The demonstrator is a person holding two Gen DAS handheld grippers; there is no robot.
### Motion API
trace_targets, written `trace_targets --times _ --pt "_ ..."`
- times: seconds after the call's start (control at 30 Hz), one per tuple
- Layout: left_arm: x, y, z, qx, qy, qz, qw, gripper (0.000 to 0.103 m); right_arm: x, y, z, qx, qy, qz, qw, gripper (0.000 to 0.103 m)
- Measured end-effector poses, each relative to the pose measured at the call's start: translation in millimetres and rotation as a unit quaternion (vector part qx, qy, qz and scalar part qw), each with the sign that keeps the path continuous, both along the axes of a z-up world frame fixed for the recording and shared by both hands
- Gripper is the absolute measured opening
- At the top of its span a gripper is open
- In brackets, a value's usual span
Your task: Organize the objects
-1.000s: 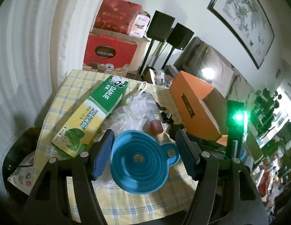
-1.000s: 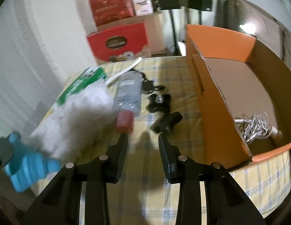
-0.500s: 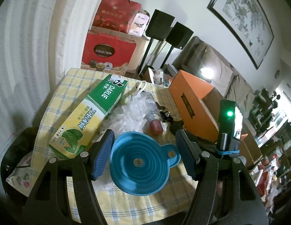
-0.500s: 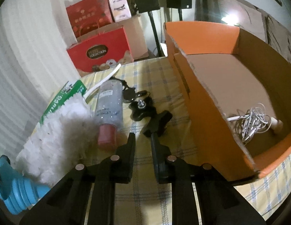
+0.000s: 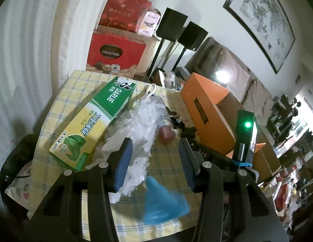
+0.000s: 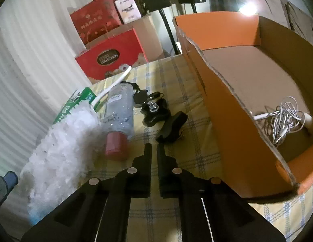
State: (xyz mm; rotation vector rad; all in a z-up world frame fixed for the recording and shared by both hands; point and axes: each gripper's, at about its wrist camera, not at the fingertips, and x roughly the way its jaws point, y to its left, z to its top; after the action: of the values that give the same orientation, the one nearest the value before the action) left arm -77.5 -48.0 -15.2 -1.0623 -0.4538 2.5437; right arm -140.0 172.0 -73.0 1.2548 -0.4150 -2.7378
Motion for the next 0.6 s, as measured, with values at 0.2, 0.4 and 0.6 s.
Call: trace_targets --times 0.2,0.4,0.6 --pt "-3.5 -1.0 -3.9 0.000 -0.008 -0.005 1.0000 0.044 10.8 -5.4 6.9 0.008 0.010 0.019 1.000 0.002" --pt "2.3 2.0 -8.4 -0.004 -0.015 -0.015 0.9998 0.045 14.2 -3.4 12.4 0.002 0.007 0.021 1.000 0.006" --pt "3.9 6.0 -7.2 -0.005 -0.011 -0.020 0.9997 0.048 4.6 -12.6 12.7 0.037 0.006 -0.018 0.999 0.030"
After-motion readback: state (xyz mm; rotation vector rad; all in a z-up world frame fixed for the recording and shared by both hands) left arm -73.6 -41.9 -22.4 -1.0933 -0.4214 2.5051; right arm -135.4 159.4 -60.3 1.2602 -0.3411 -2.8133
